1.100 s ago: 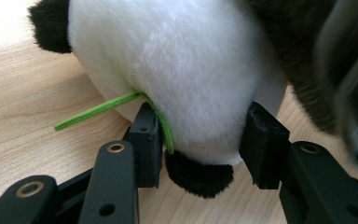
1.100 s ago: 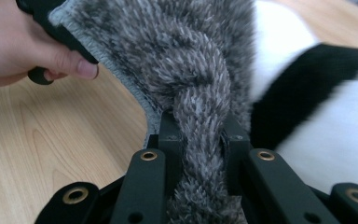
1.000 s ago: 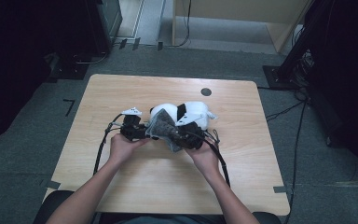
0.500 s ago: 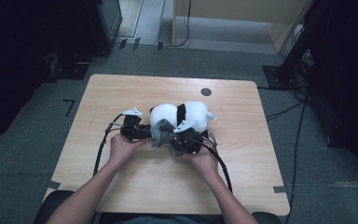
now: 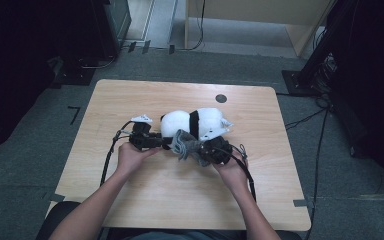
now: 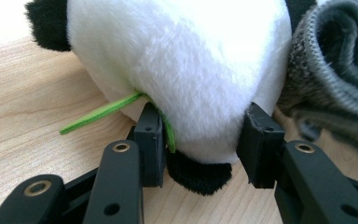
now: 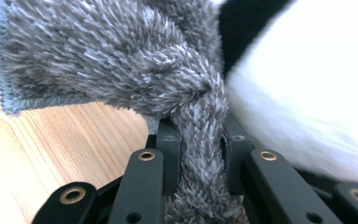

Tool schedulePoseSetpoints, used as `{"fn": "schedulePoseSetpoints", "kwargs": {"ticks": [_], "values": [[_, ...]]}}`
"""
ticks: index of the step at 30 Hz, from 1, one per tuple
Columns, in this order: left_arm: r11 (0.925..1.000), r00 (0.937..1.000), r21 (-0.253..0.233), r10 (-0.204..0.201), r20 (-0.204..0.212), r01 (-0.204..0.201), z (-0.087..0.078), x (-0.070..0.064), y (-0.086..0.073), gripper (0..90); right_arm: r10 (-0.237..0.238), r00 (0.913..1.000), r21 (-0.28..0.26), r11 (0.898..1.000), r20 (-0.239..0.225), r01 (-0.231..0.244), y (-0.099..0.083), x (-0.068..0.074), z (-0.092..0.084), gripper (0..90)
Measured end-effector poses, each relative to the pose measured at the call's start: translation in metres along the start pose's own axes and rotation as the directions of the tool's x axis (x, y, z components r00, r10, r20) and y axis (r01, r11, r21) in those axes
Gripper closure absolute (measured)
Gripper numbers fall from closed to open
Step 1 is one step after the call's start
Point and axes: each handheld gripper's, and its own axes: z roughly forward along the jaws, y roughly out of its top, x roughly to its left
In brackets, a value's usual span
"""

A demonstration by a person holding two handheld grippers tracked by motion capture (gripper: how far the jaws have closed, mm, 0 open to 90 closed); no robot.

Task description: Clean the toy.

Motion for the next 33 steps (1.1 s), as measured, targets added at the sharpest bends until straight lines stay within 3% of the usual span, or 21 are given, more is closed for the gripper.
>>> {"fn": "schedulePoseSetpoints", "kwargs": {"ticks": [12,19,25,27,30,33], "values": [[1.0000,1.0000,0.006,0.001,0.006,-0.001,0.001,0.000,0.001,57.4,0.104,0.9936,-0.039,0.994,0.043,-0.103,-0.019,-0.032,-0.034,73.7],[1.0000,1.0000,0.004,0.001,0.006,-0.001,0.001,0.001,0.001,57.3,0.187,0.9807,-0.025,0.982,0.058,-0.186,-0.037,-0.056,-0.040,73.5],[1.0000,1.0000,0.002,-0.003,0.008,0.003,0.001,0.001,0.001,57.3,0.220,0.9731,-0.029,0.975,0.067,-0.219,-0.043,-0.066,-0.044,73.8],[1.0000,0.9999,0.002,-0.006,0.008,0.006,0.001,0.001,0.001,57.3,0.206,0.9768,-0.041,0.978,0.057,-0.204,-0.042,-0.065,-0.047,74.3],[1.0000,1.0000,0.003,-0.006,0.007,0.006,0.001,0.001,0.001,57.3,0.136,0.9899,-0.054,0.990,0.041,-0.134,-0.033,-0.055,-0.050,74.9],[1.0000,1.0000,0.003,-0.006,0.007,0.006,0.001,0.001,0.001,57.3,0.080,0.9966,-0.066,0.995,0.018,-0.079,-0.024,-0.043,-0.051,74.9]]}}
